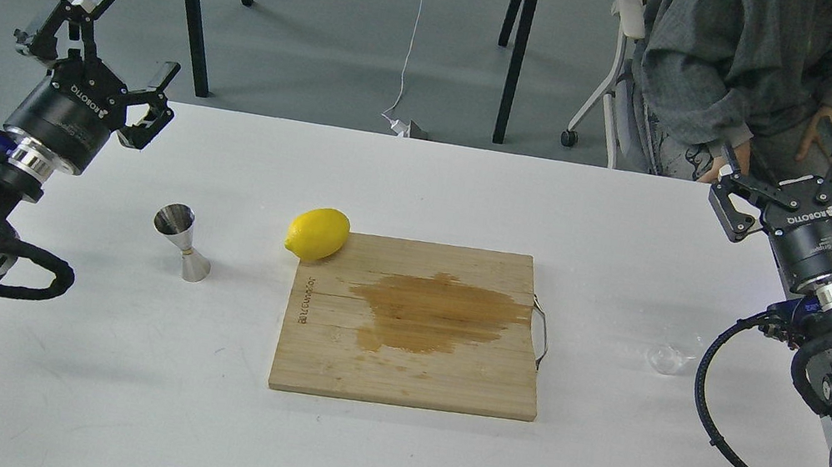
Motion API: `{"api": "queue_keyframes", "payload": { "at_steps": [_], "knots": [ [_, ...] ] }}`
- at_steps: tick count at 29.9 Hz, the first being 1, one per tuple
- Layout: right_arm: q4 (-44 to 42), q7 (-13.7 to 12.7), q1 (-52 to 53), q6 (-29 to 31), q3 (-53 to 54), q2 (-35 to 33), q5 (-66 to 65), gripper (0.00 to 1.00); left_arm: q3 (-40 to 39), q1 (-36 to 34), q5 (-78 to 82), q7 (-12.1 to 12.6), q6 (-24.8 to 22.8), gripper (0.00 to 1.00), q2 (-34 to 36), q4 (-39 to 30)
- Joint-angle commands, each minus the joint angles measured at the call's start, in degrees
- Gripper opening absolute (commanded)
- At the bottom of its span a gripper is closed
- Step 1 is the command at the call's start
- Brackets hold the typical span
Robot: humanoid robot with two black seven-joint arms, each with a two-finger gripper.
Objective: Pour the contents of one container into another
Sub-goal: 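Move the left gripper down toward the steel jigger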
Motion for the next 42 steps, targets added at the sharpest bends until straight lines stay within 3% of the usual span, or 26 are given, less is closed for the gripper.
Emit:
{"api": "queue_keyframes", "payload": {
  "at_steps": [1, 7, 12, 19, 28, 36, 42],
  "knots": [
    [0.0, -0.1, 0.0, 0.0, -0.1, 0.0, 0.0, 0.99, 0.0, 0.0, 0.1, 0.0, 0.0, 1.0, -1.0, -0.2],
    [0.0, -0.1, 0.0, 0.0, 0.0, -0.1, 0.0, 0.99, -1.1, -0.1, -0.6, 0.0, 0.0, 1.0, -1.4, -0.2],
    [0.0, -0.1, -0.1, 0.0, 0.1, 0.0, 0.0, 0.99, -2.4, -0.2, -10.5, 0.0, 0.0, 1.0, -1.4, 1.1],
    [0.0, -0.1, -0.1, 0.0, 0.4, 0.0, 0.0, 0.99, -1.7, -1.5, -12.3, 0.0, 0.0, 1.0, -1.4, 6.7],
    [0.0, -0.3, -0.1, 0.0, 0.4, 0.1, 0.0, 0.99, -2.1, -1.5, 16.1, 0.0, 0.0, 1.0, 5.4, 5.7],
    [-0.1, -0.2, -0.1, 0.0, 0.4, 0.0, 0.0, 0.99, -1.7, 0.1, 32.7, 0.0, 0.0, 1.0, 10.6, -6.1],
    [-0.3, -0.2, -0.2, 0.0, 0.4, 0.0, -0.1, 0.99, -1.7, 2.4, 56.4, 0.0, 15.2, 1.0, 10.9, -13.4]
  ]
}}
